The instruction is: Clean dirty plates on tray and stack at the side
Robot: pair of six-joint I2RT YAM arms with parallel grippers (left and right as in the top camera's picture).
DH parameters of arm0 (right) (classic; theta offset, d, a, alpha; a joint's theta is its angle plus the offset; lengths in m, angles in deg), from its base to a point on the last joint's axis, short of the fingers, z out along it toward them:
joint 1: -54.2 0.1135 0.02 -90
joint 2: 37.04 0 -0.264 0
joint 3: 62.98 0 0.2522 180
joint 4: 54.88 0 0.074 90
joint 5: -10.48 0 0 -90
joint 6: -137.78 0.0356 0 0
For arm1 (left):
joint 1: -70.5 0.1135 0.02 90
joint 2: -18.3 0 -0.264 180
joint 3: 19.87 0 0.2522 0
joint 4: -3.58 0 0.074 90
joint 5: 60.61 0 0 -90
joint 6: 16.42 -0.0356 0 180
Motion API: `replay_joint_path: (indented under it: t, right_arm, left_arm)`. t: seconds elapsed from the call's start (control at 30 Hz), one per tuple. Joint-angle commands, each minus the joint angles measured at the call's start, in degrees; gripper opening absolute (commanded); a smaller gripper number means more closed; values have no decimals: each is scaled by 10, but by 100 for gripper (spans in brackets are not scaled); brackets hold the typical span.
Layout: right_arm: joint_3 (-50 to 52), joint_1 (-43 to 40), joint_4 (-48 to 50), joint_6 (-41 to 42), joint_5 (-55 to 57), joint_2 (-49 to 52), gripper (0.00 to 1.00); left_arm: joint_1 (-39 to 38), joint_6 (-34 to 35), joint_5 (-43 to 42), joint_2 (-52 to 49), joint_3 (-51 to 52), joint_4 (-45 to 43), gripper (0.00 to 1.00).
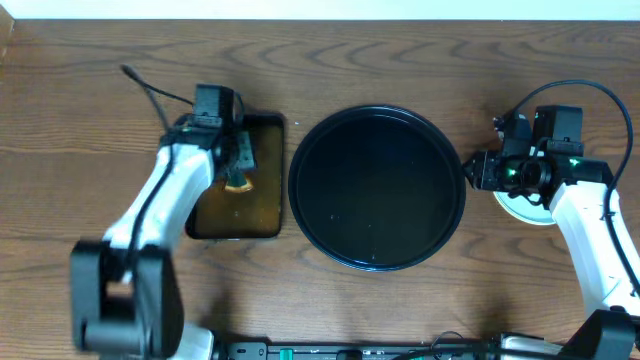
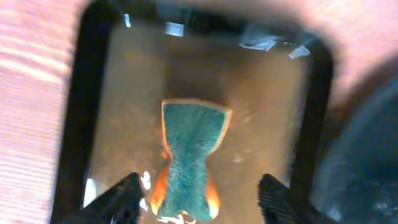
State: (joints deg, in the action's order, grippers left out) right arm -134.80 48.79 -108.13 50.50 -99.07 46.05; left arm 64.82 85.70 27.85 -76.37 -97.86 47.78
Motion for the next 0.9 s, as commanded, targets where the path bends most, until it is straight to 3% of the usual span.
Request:
replay_joint_path:
  t: [0.0, 0.1, 0.47, 0.6, 0.87]
  right_arm:
    - [-4, 19, 45, -17, 52, -3, 99]
    - [-15, 37, 61, -17, 112, -3, 99]
    - [-49, 55, -123, -8, 149, -47, 99]
    - [-5, 55, -110, 0, 149, -135, 99]
    - [115, 55, -37, 0, 152, -347, 99]
  left_arm:
    - [1, -14, -27, 64, 1, 4, 68]
    - [1, -20, -23, 87, 1, 26, 77]
    - [2, -9, -19, 197, 3, 265, 78]
    - [2, -9, -19, 290, 13, 275, 78]
    - [2, -9, -19, 515, 117, 214, 79]
